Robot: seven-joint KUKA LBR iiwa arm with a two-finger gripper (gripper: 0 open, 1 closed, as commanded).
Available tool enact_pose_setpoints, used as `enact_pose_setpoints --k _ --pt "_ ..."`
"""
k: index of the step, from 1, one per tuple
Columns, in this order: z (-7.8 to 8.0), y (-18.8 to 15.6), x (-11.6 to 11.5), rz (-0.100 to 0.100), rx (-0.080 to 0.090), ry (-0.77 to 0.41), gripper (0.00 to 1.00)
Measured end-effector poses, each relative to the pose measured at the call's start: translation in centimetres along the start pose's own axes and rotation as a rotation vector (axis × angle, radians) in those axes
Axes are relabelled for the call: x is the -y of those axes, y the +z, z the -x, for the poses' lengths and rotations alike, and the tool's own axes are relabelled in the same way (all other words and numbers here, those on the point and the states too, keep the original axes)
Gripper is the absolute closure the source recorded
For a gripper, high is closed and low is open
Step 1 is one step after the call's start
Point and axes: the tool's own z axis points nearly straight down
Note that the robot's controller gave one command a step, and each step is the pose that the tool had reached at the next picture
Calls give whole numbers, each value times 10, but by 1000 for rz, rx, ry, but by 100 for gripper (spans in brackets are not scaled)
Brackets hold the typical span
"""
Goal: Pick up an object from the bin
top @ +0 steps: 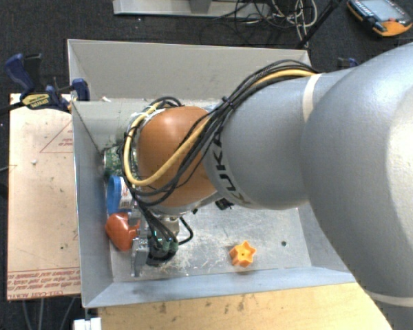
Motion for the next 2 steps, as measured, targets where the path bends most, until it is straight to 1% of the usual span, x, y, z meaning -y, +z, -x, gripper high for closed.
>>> enact_pose_setpoints --k 1,2 --pt "2 -3 1 1 6 4 0" --pt "83 70 35 -1 9 -127 100"
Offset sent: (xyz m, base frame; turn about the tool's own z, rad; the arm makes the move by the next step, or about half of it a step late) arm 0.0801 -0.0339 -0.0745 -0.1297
